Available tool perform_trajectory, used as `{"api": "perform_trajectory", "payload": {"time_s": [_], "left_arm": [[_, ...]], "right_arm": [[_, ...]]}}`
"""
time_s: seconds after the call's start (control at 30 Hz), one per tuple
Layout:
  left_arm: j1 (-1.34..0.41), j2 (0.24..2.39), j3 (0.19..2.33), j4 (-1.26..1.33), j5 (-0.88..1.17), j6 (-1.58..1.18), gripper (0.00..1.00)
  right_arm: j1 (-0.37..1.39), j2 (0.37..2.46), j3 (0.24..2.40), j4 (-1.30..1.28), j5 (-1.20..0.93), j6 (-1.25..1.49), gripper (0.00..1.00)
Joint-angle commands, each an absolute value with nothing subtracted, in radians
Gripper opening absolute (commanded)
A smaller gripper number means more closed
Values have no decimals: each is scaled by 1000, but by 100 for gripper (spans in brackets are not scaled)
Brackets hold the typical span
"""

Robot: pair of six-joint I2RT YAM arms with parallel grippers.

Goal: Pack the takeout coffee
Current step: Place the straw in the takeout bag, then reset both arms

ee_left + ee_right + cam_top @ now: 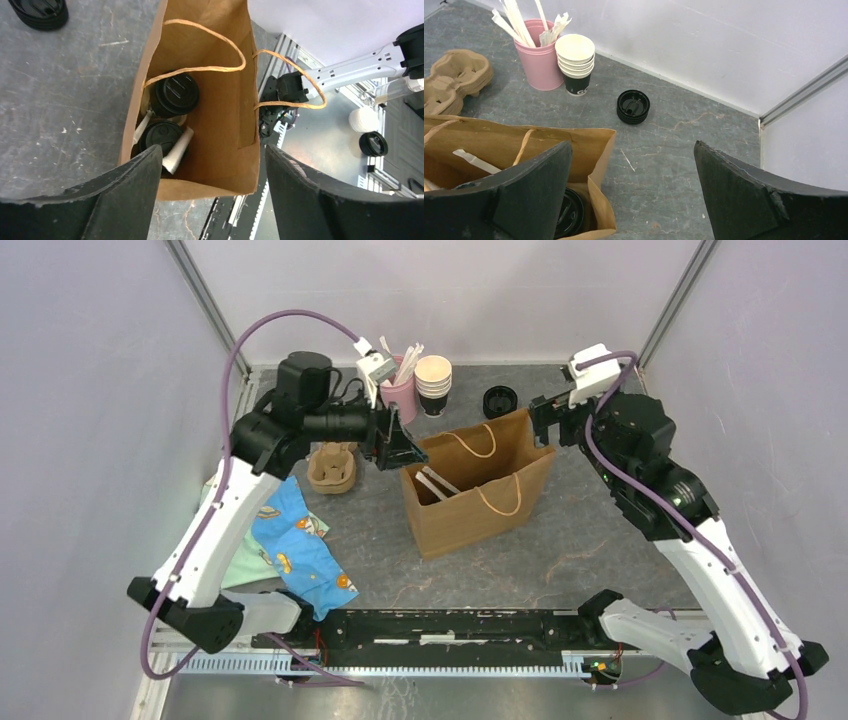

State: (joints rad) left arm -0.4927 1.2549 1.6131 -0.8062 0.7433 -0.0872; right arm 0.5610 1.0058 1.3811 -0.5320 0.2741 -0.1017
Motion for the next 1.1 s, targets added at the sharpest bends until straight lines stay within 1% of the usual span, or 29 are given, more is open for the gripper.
{"api": "perform_trajectory", "payload": {"time_s": [0.0, 0.07, 0.2, 0.27, 0.3, 0.4, 0.53, 0.6, 0.67, 0.73, 0.8, 0.93, 1.07], "left_arm": [[-511, 1267, 1667, -756, 764, -104, 84], [-509, 1275, 1704, -760, 734, -99, 87], [-510, 1287, 1782, -784, 618, -86, 88], [-510, 1281, 1810, -769, 503, -86, 88], [-510, 1274, 1821, -758, 414, -91, 89], [-511, 1247, 1835, -688, 187, -117, 89], [-510, 1191, 1780, -509, 66, -191, 89], [-510, 1166, 1747, -443, 9, -246, 89], [-510, 1151, 1736, -419, -85, -300, 90], [-509, 1152, 1768, -428, -125, -332, 92], [-510, 1171, 1842, -468, -122, -339, 93], [-510, 1199, 1985, -564, -109, -316, 93], [-509, 1164, 1995, -597, -149, -329, 93]], "right_arm": [[562, 954, 1373, -524, 338, -89, 98], [564, 941, 1367, -531, 351, -82, 98], [563, 929, 1378, -568, 349, -53, 98], [563, 934, 1405, -616, 351, -17, 98], [562, 940, 1424, -641, 351, -3, 98], [562, 963, 1490, -738, 371, 110, 98], [563, 971, 1552, -843, 462, 286, 98], [562, 957, 1580, -865, 526, 317, 98], [564, 942, 1610, -861, 558, 265, 98], [563, 932, 1641, -851, 607, 208, 98], [562, 940, 1687, -859, 679, 176, 98], [562, 957, 1752, -860, 757, 65, 98], [563, 923, 1731, -769, 780, -38, 98]]}}
